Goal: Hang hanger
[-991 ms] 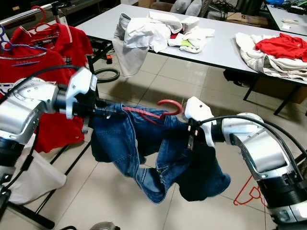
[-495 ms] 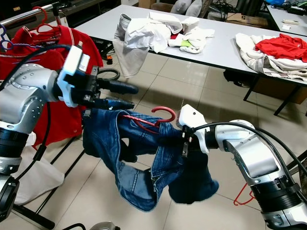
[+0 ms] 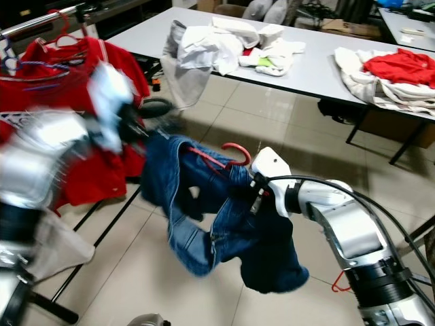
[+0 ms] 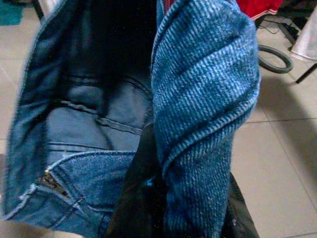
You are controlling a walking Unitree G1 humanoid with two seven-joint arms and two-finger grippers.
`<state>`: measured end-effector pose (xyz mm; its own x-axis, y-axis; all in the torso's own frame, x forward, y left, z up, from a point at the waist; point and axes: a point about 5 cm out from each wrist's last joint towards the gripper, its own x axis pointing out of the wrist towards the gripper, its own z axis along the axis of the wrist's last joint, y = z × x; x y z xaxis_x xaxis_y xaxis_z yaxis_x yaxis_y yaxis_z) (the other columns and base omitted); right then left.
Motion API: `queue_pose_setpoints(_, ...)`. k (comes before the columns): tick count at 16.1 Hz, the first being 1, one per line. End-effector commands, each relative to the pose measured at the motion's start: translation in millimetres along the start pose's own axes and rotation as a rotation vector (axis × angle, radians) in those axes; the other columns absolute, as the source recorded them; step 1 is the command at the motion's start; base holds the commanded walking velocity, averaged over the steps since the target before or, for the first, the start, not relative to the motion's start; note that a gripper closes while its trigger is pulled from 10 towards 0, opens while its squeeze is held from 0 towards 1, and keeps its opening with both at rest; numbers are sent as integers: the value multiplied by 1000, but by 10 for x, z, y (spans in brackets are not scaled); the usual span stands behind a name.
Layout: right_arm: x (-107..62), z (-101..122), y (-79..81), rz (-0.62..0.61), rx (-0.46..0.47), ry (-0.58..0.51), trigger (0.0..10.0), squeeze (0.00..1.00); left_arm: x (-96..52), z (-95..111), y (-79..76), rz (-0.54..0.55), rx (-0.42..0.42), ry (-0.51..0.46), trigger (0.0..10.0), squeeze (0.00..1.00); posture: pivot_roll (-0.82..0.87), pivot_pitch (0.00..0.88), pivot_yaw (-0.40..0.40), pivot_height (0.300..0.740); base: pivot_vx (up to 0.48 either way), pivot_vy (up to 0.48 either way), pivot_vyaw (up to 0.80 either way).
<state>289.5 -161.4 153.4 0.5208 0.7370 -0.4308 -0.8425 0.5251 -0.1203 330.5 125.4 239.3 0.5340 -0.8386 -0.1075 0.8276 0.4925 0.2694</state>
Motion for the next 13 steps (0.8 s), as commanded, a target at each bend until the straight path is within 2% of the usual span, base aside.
queue_pose_setpoints(1, -44, 103, -78, -82, -6, -34, 0, 0, -16, 167, 7, 95, 37, -44, 10000, 1000, 69, 1, 8, 740, 0, 0, 0)
queue_pose_setpoints(2, -17, 122, -96, -131, 30, -52, 0, 0, 12, 196, -44, 205, 49, -84, 10000, 1000, 69, 3, 9, 740, 0, 0, 0)
queue_pose_setpoints(4, 9, 142, -85, -157, 59, -72, 0, 0, 22, 208, -92, 311, 22, -151, 10000, 1000, 71, 6, 1, 740, 0, 0, 0)
queue_pose_setpoints(5, 23, 143, -73, -162, 65, -75, 0, 0, 17, 186, -117, 335, 15, -148, 10000, 1000, 72, 8, -1, 740, 0, 0, 0)
queue_pose_setpoints(6, 46, 133, -61, -173, 79, -72, 0, 0, 11, 170, -175, 350, -11, -157, 10000, 784, 73, 10, -5, 740, 0, 0, 0)
queue_pose_setpoints(7, 56, 132, -56, -175, 83, -71, 0, 0, 2, 173, -207, 351, -30, -167, 10000, 8, 75, 10, -5, 740, 0, 0, 0)
queue_pose_setpoints(8, 69, 146, -52, -172, 88, -75, 0, 0, -9, 73, -244, 373, 7, -87, 10000, 0, 77, 9, -9, 740, 0, 0, 0)
queue_pose_setpoints(10, 78, 164, -51, -167, 88, -79, 0, 0, 10, -58, -265, 376, 34, -18, 10000, 0, 75, 6, -10, 740, 0, 0, 0)
queue_pose_setpoints(11, 80, 170, -51, -165, 87, -81, 0, 0, 28, -90, -279, 376, -6, -19, 10000, 0, 75, 6, -10, 740, 0, 0, 0)
queue_pose_setpoints(12, 84, 176, -51, -166, 88, -81, 0, 0, 100, -124, -344, 353, -85, -49, 10000, 0, 71, 2, -6, 740, 0, 0, 0)
queue_pose_setpoints(13, 85, 175, -50, -168, 89, -81, 0, 0, 114, -139, -359, 351, -86, -39, 10000, 0, 70, 2, -5, 740, 0, 0, 0)
